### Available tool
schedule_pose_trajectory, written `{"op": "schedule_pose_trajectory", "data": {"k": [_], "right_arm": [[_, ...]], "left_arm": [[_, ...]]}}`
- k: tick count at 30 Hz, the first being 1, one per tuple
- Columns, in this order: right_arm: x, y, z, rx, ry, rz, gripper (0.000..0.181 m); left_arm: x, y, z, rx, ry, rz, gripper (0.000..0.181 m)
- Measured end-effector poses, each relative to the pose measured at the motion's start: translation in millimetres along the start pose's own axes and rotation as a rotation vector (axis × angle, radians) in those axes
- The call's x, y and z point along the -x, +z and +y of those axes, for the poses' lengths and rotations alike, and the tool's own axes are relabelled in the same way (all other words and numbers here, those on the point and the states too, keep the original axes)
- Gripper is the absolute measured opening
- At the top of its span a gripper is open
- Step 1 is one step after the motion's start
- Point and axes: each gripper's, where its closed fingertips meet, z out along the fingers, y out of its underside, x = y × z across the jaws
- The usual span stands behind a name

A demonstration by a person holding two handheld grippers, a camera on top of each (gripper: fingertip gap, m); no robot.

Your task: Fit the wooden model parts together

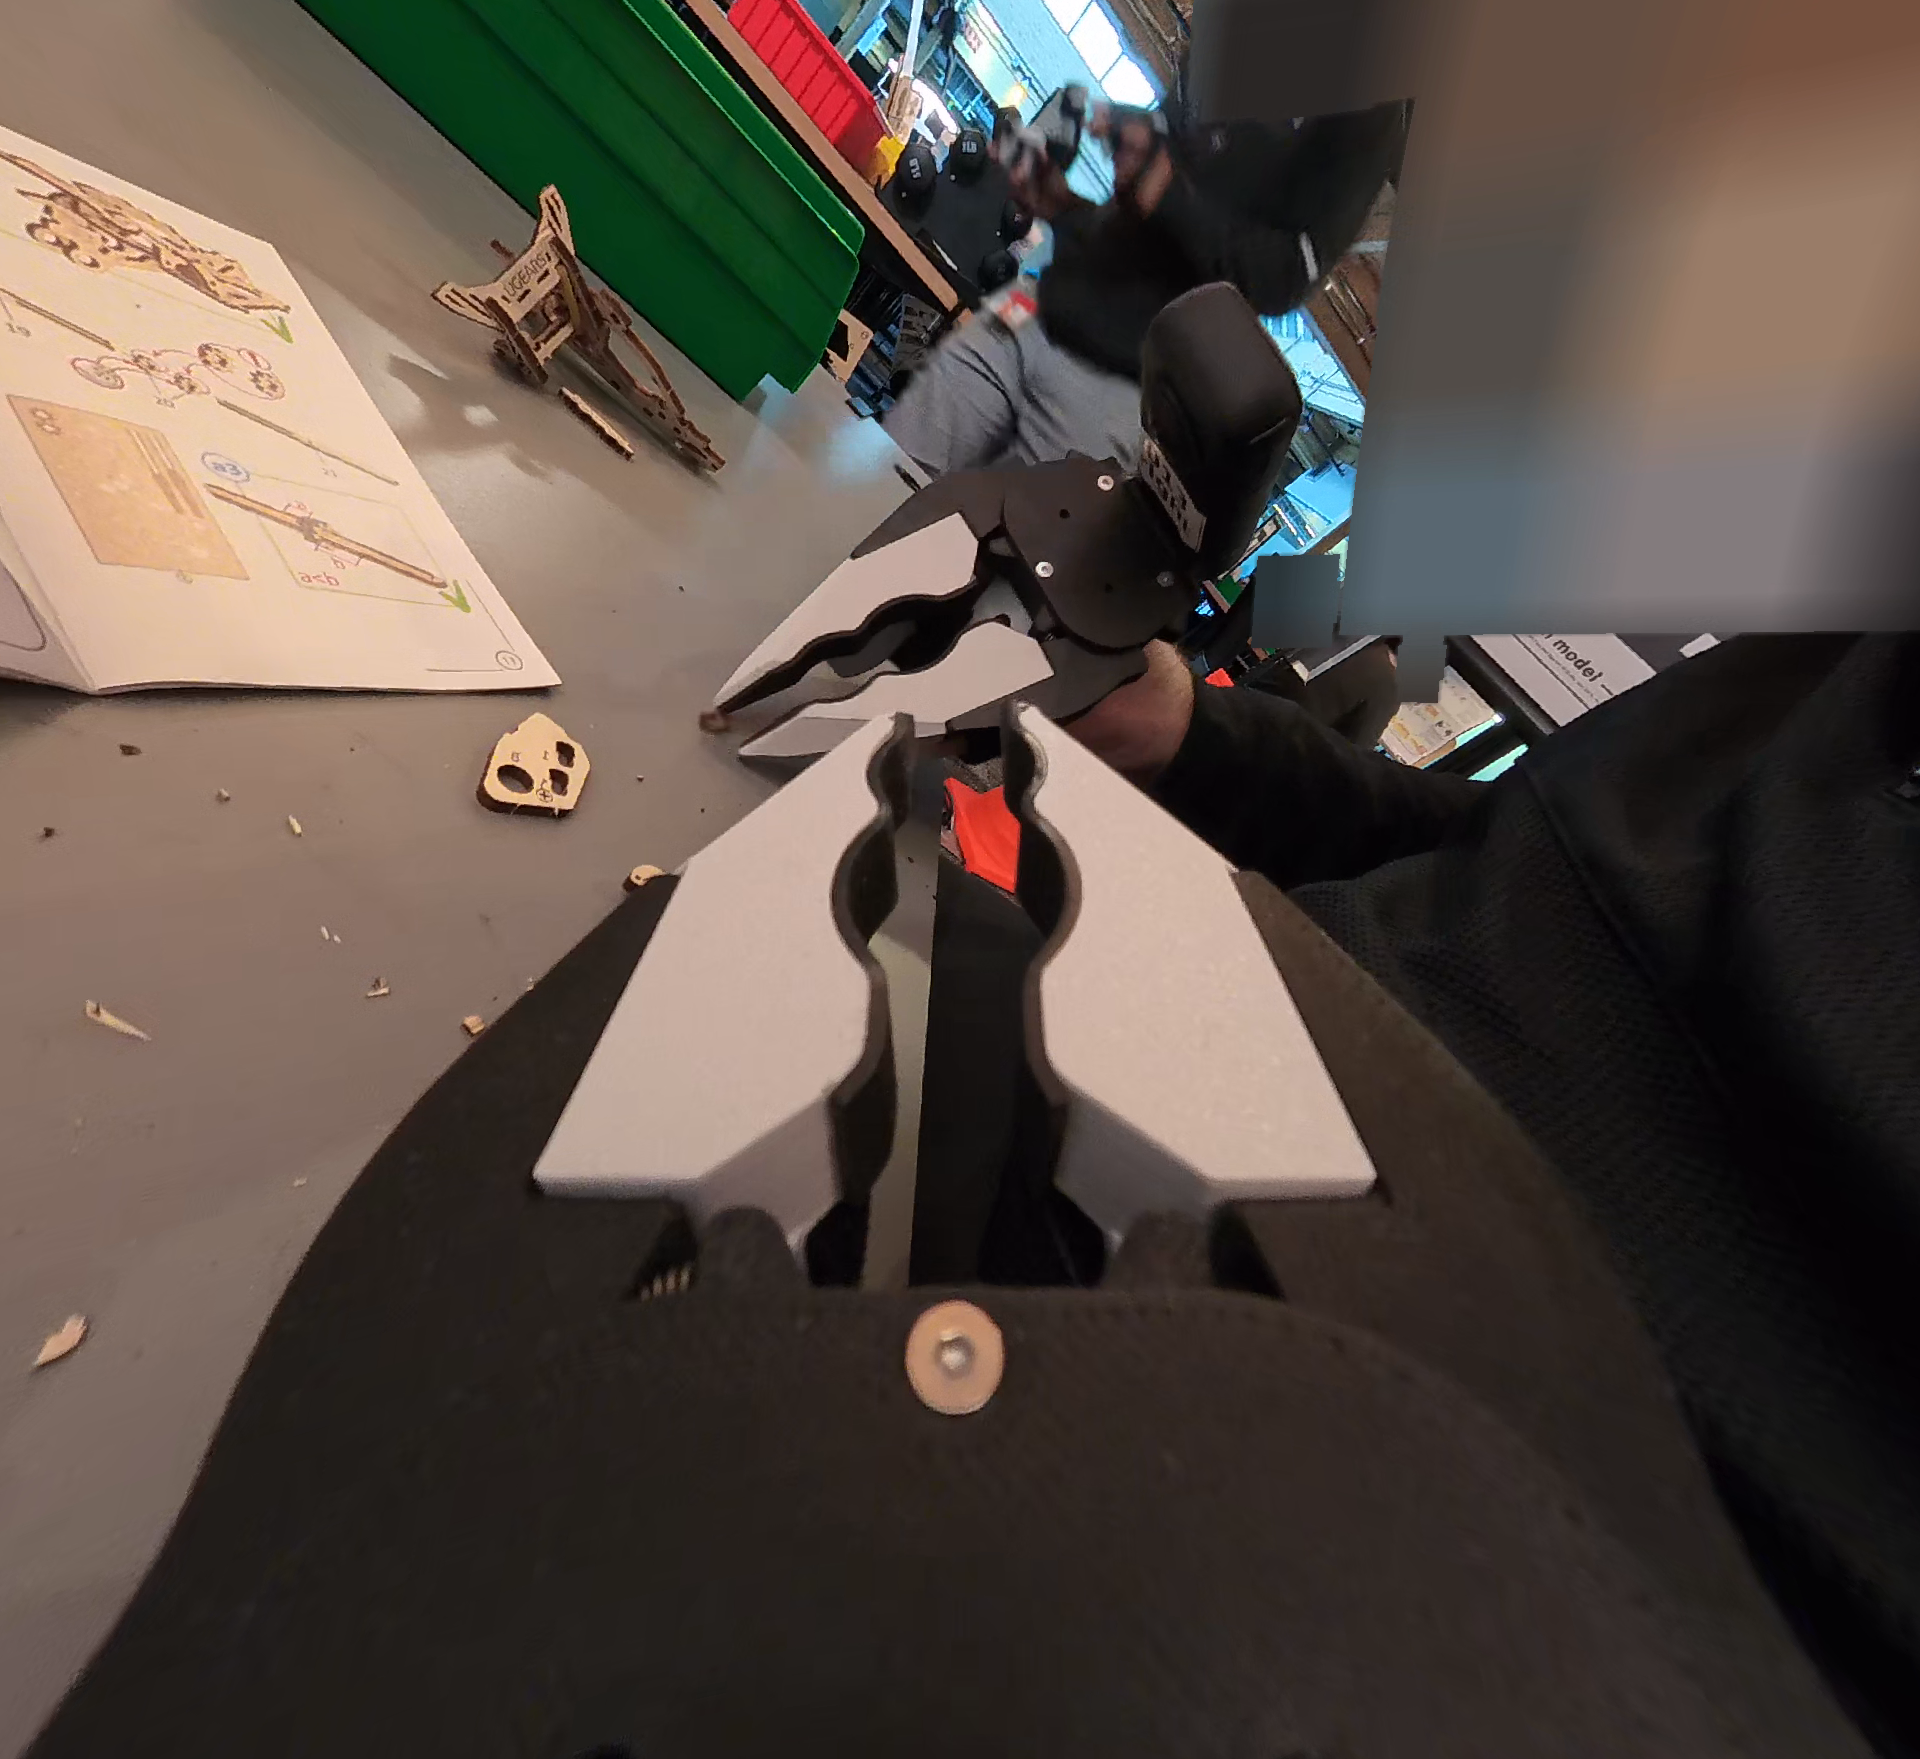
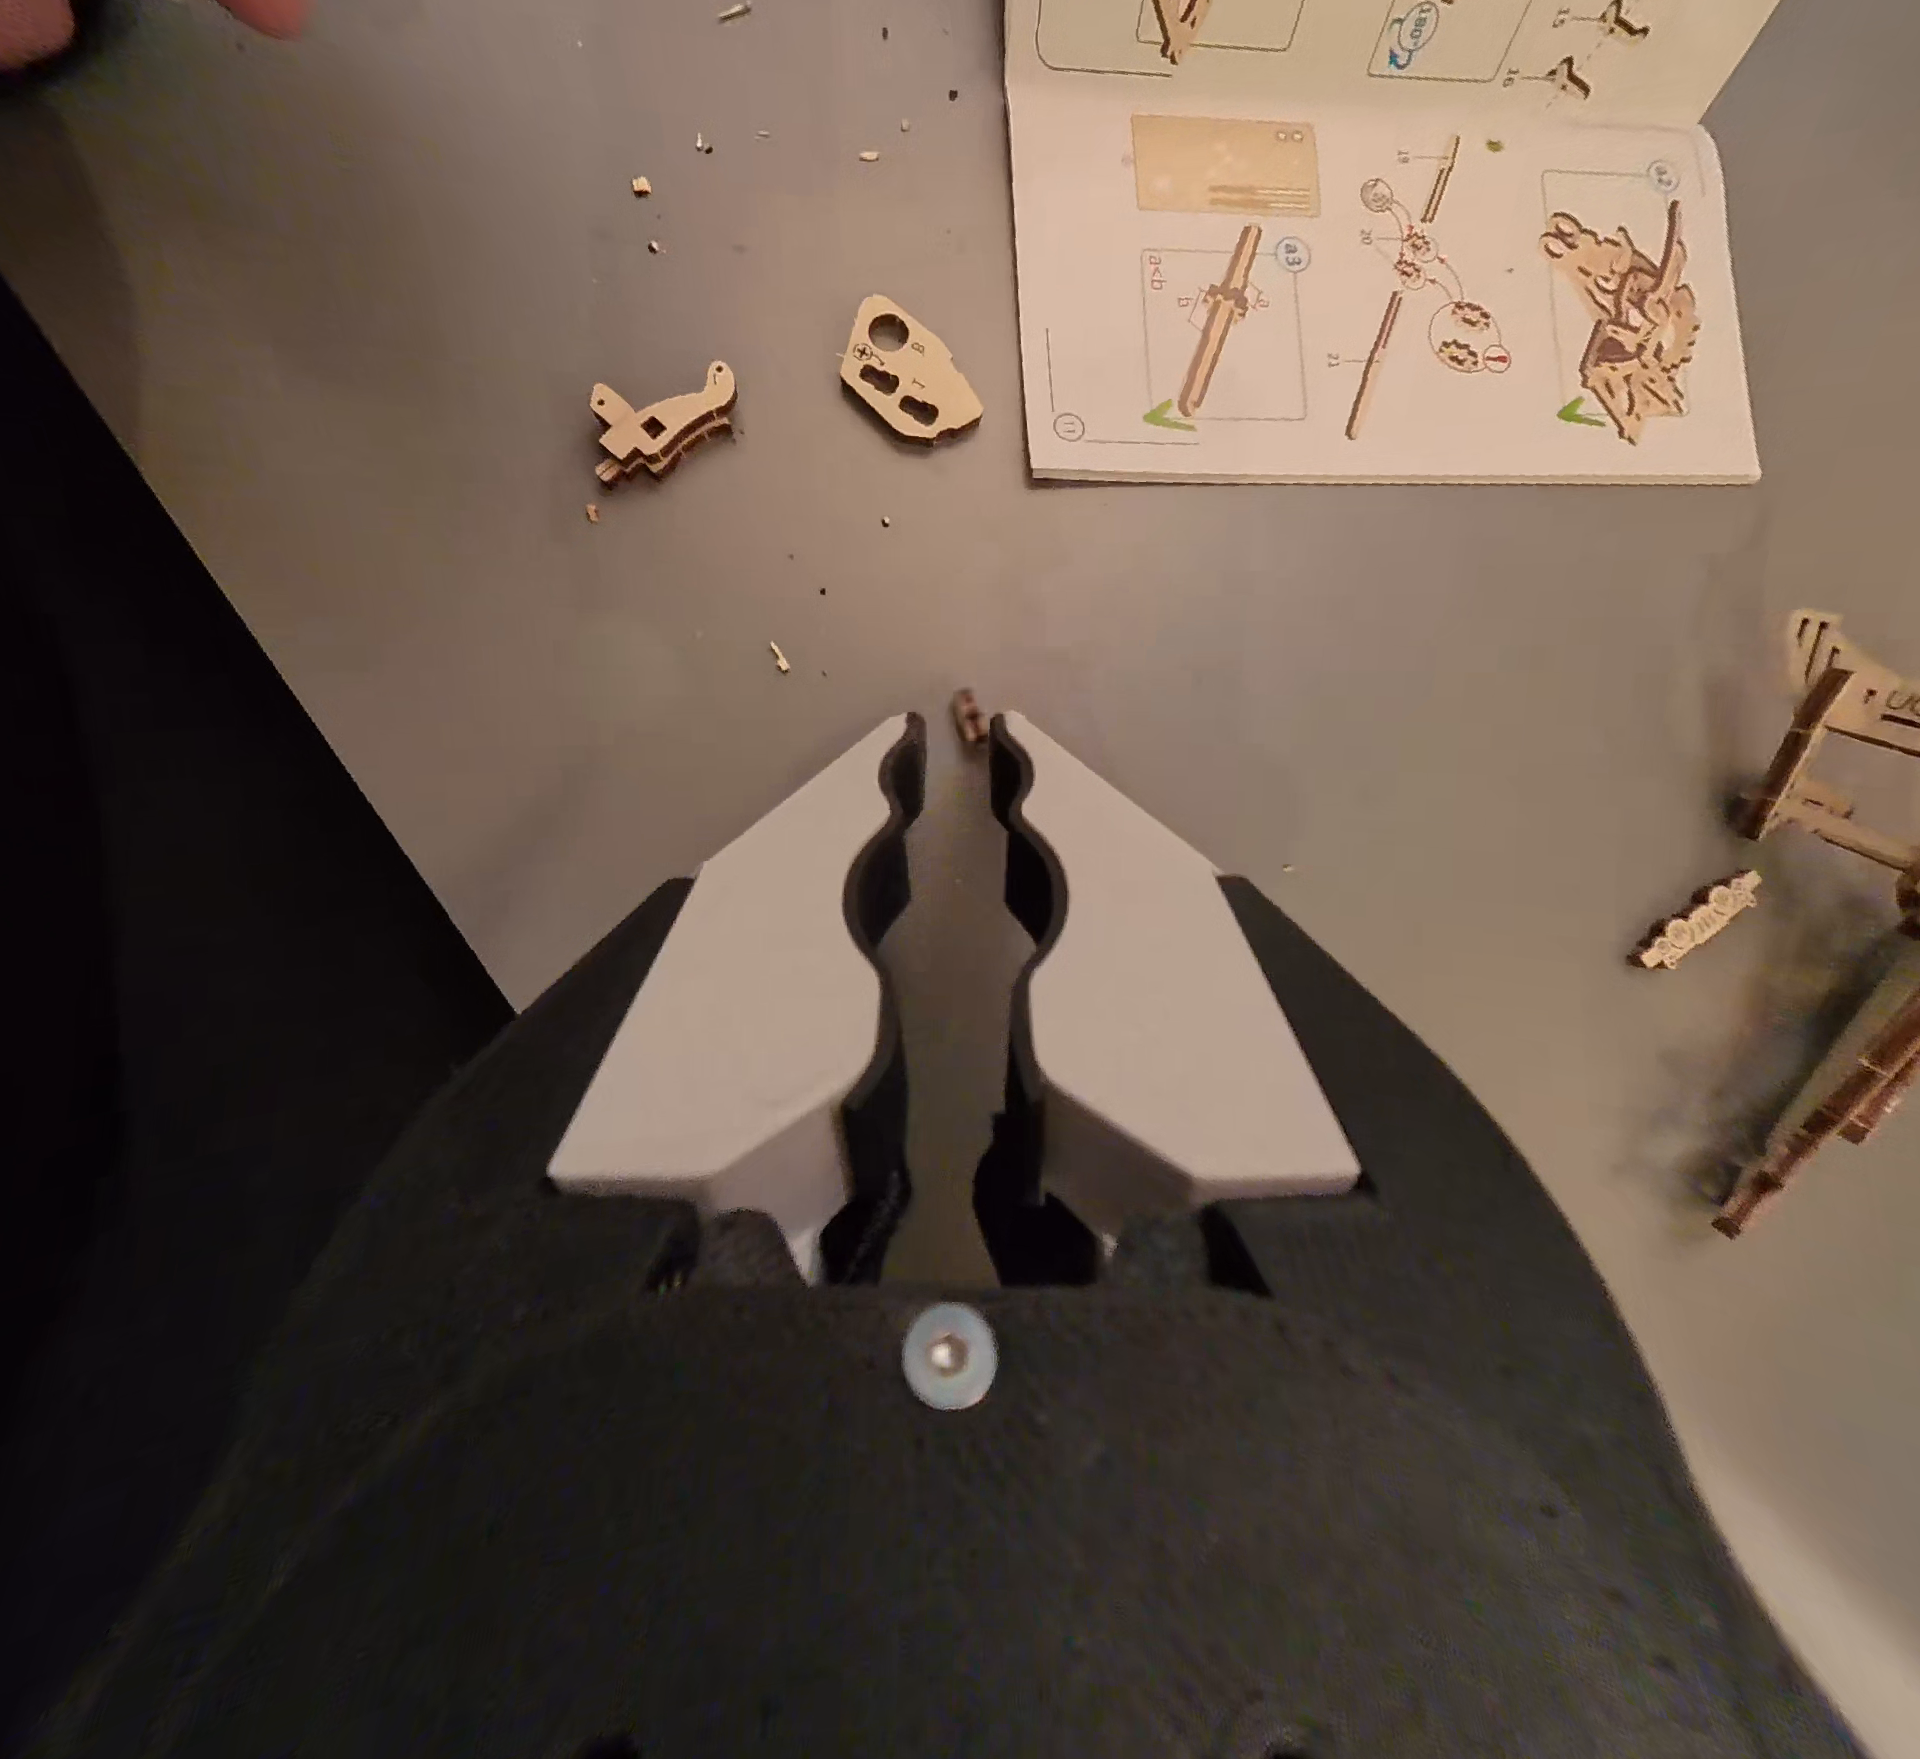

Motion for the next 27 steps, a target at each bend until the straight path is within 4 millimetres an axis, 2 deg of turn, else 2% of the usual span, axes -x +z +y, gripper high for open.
{"op": "schedule_pose_trajectory", "data": {"k": [27], "right_arm": [[2.3, -6.1, -6.1, -0.034, 0.069, -0.048, 0.01]], "left_arm": [[5.0, 1.7, 5.2, 0.018, -0.015, -0.001, 0.015]]}}
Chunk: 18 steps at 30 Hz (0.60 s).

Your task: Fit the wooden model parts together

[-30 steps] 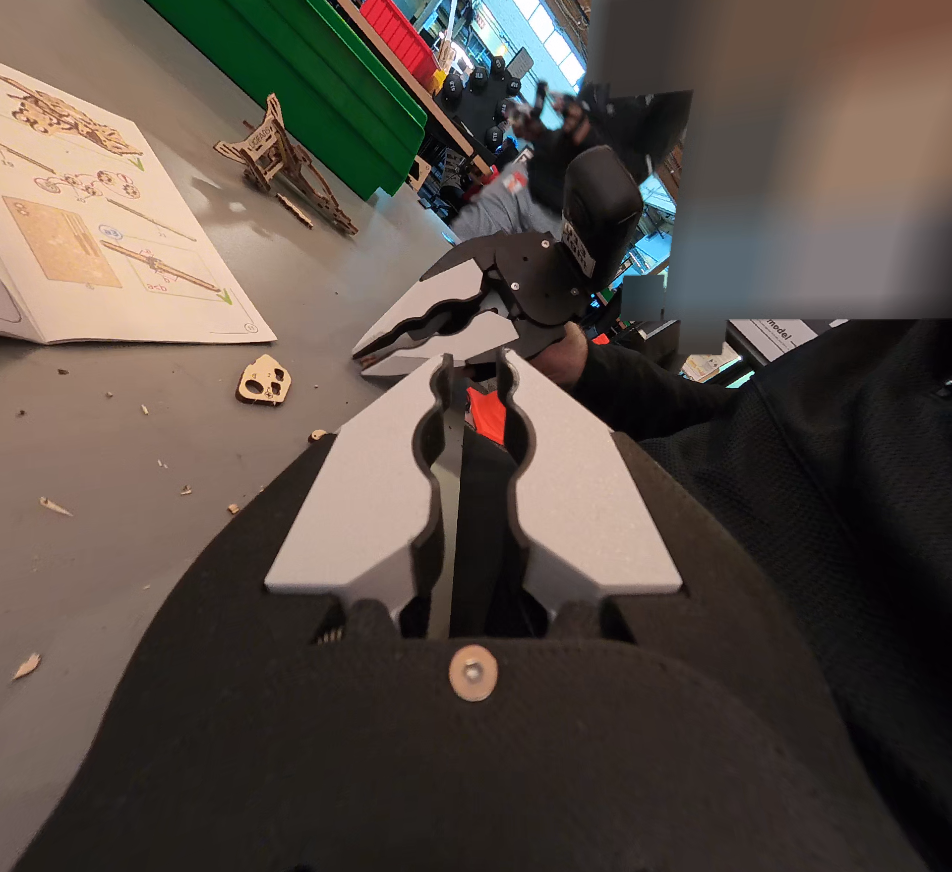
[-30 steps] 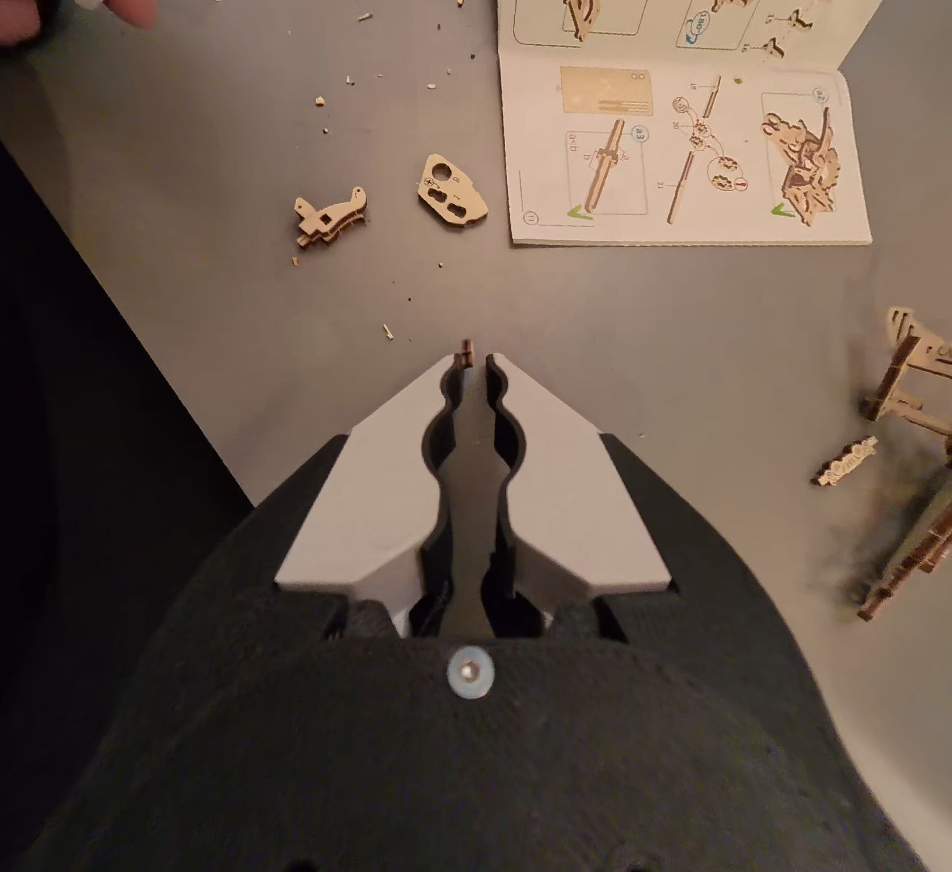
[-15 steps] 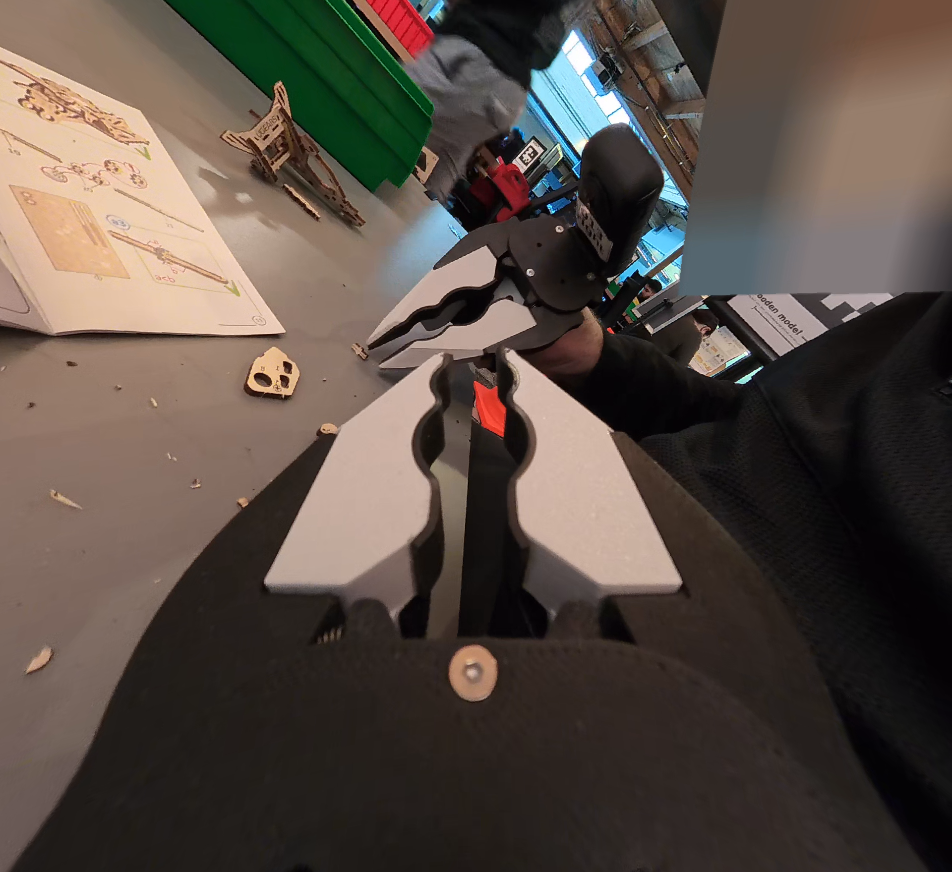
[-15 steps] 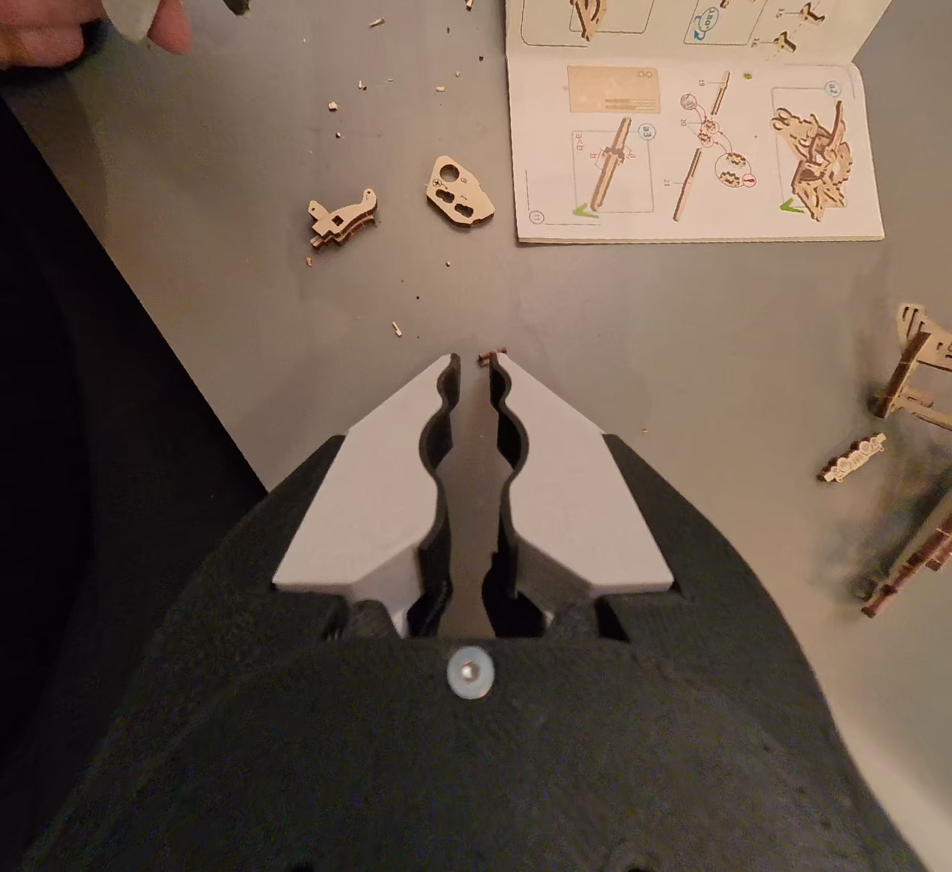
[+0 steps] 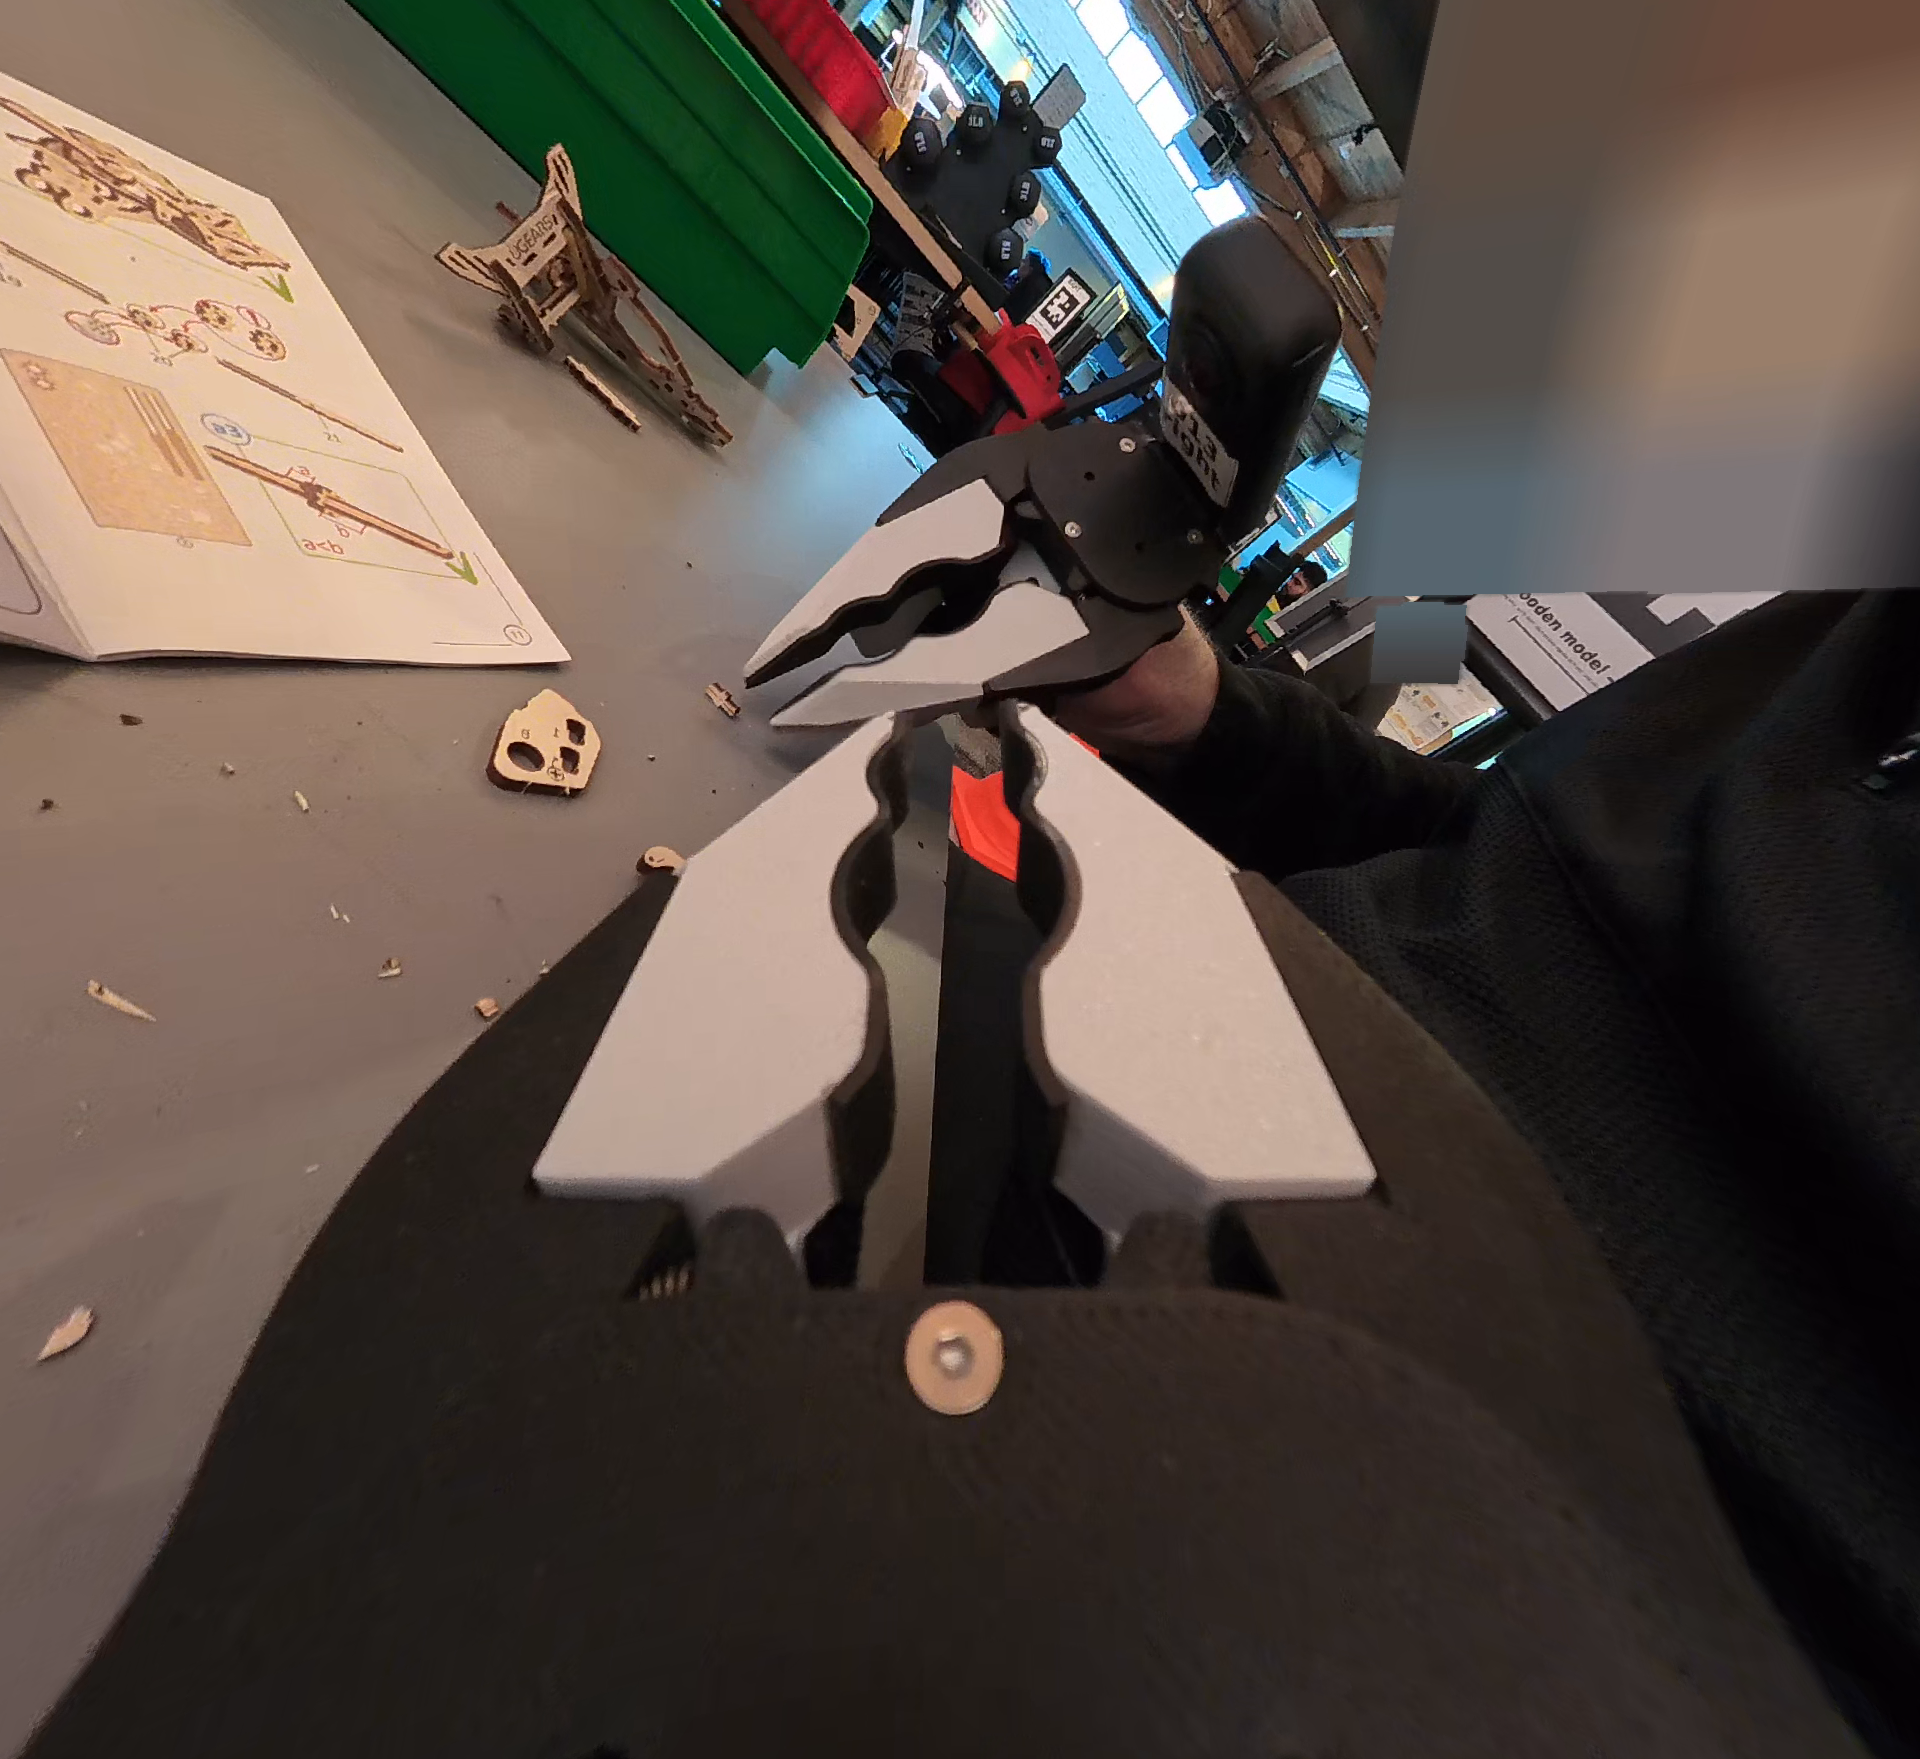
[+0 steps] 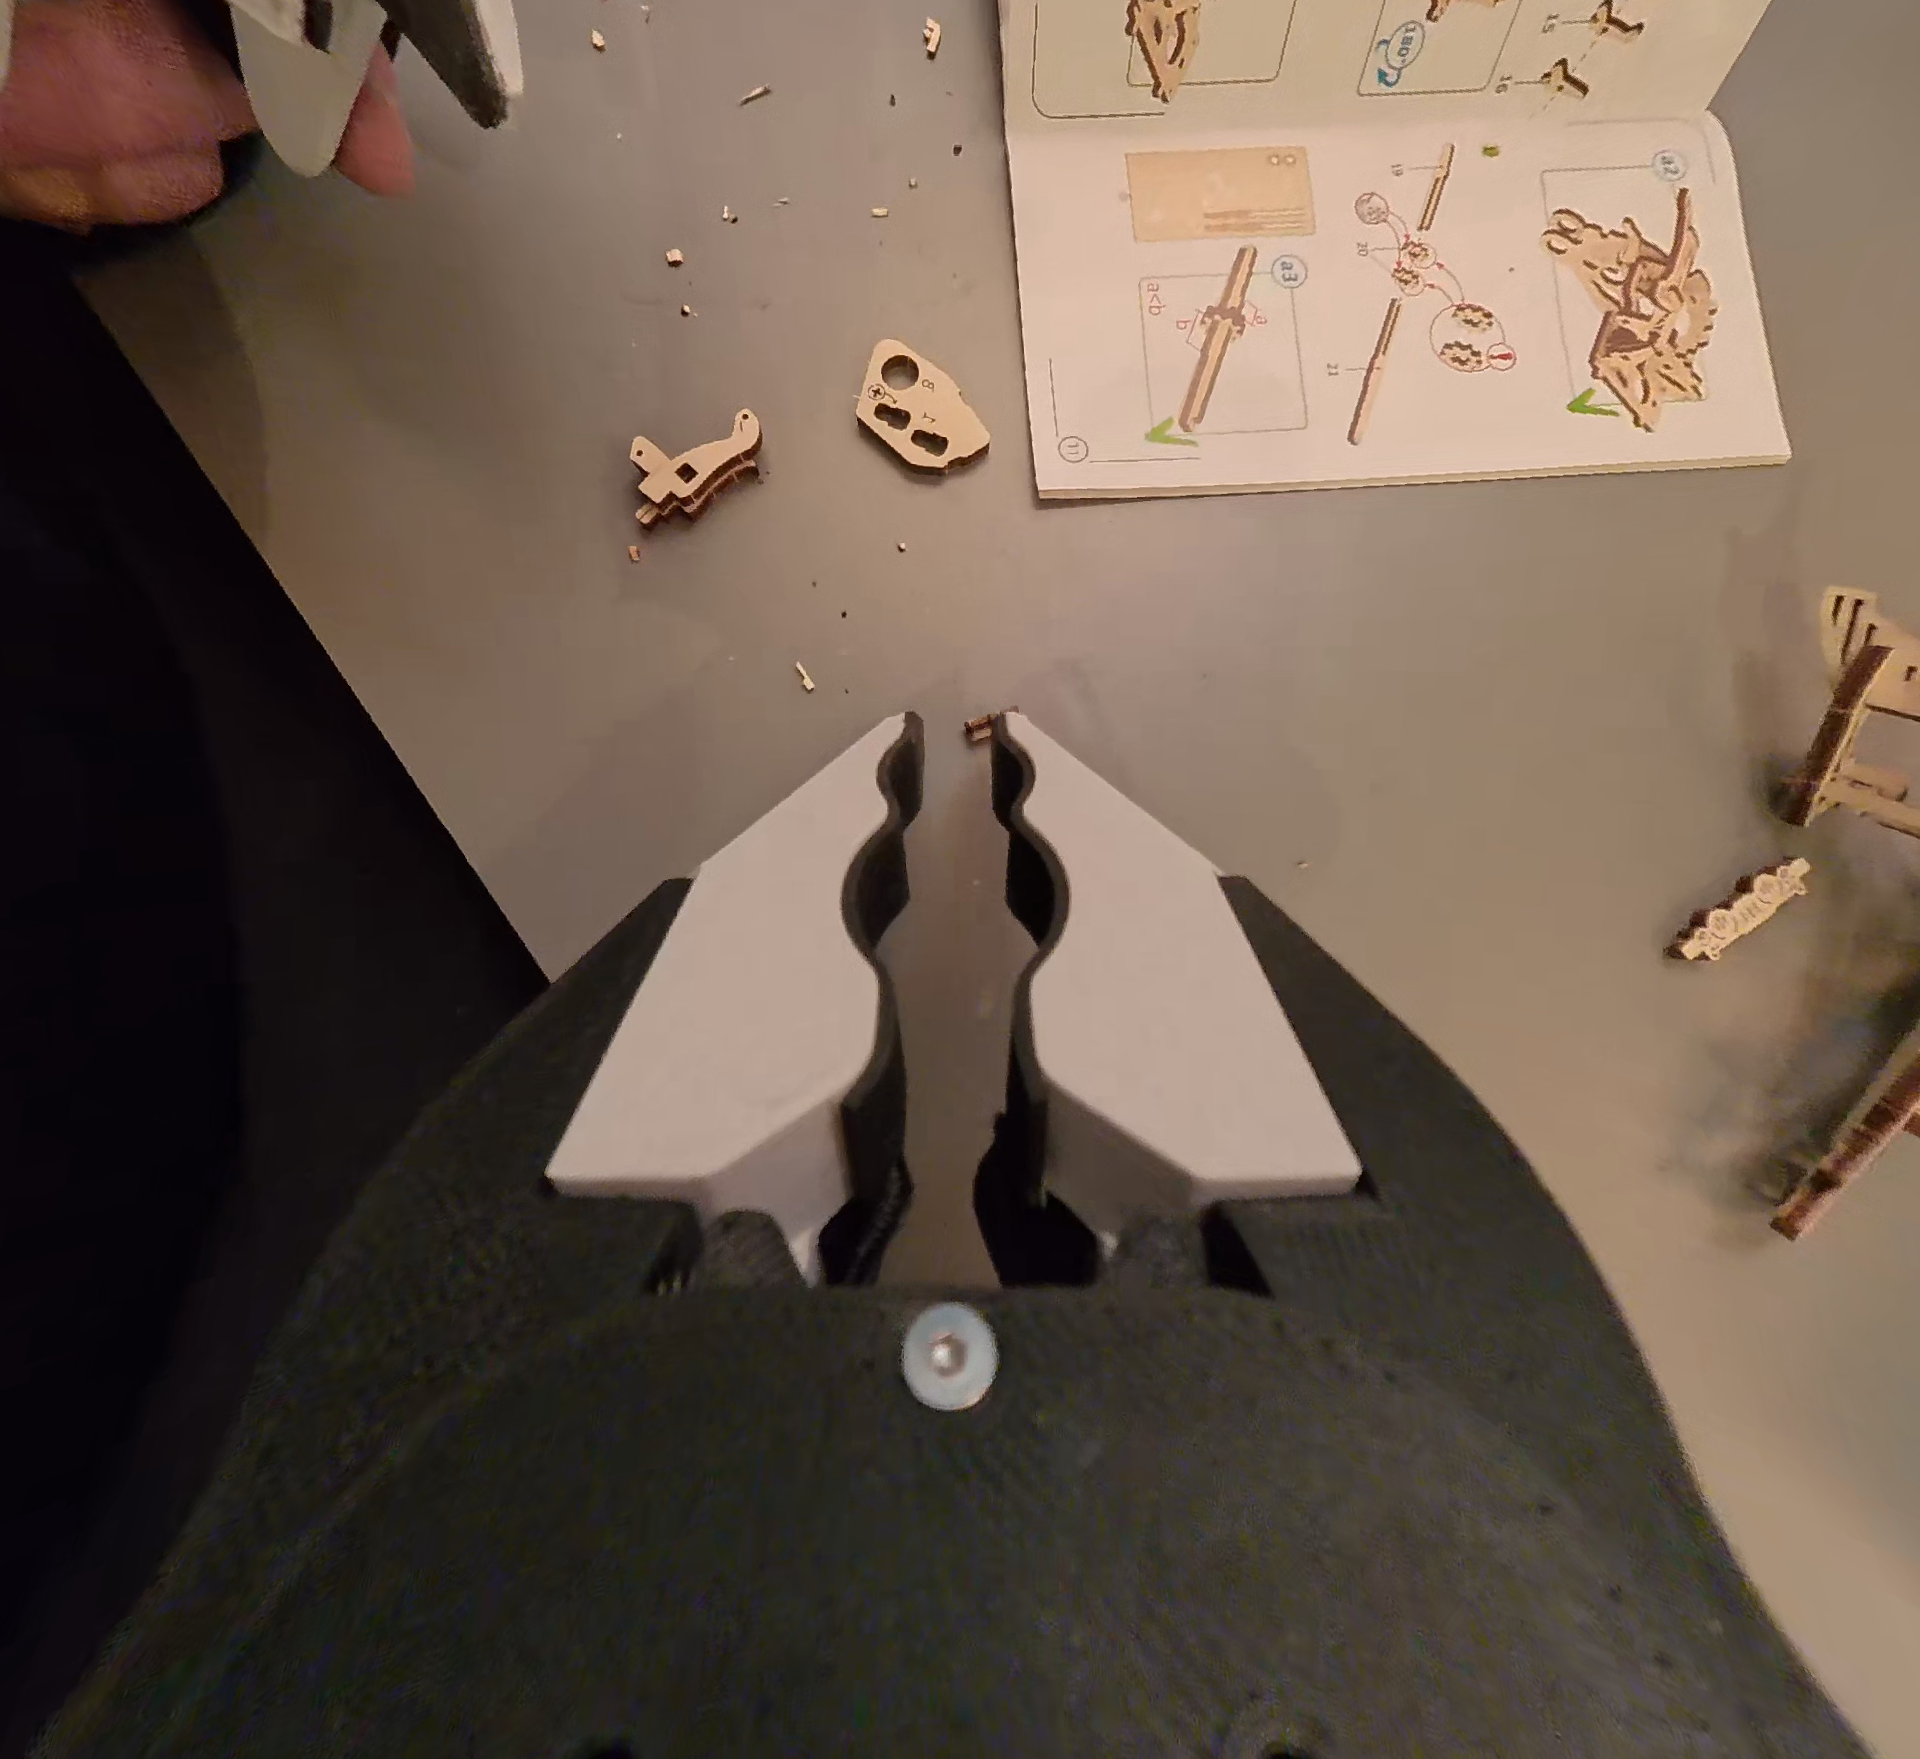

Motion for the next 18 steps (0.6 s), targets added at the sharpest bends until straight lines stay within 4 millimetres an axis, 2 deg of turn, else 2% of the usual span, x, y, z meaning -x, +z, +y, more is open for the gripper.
{"op": "schedule_pose_trajectory", "data": {"k": [7, 16, 18], "right_arm": [[-1, -1, 1, -0.007, 0.065, -0.02, 0.009], [-5, 9, 4, 0.039, 0.14, 0.012, 0.008], [-7, 10, 3, 0.04, 0.148, 0.022, 0.003]], "left_arm": [[0, -1, 0, -0.002, -0.022, 0.012, 0.014], [0, -3, -3, -0.017, -0.046, 0.028, 0.015], [0, -3, -3, -0.019, -0.049, 0.031, 0.015]]}}
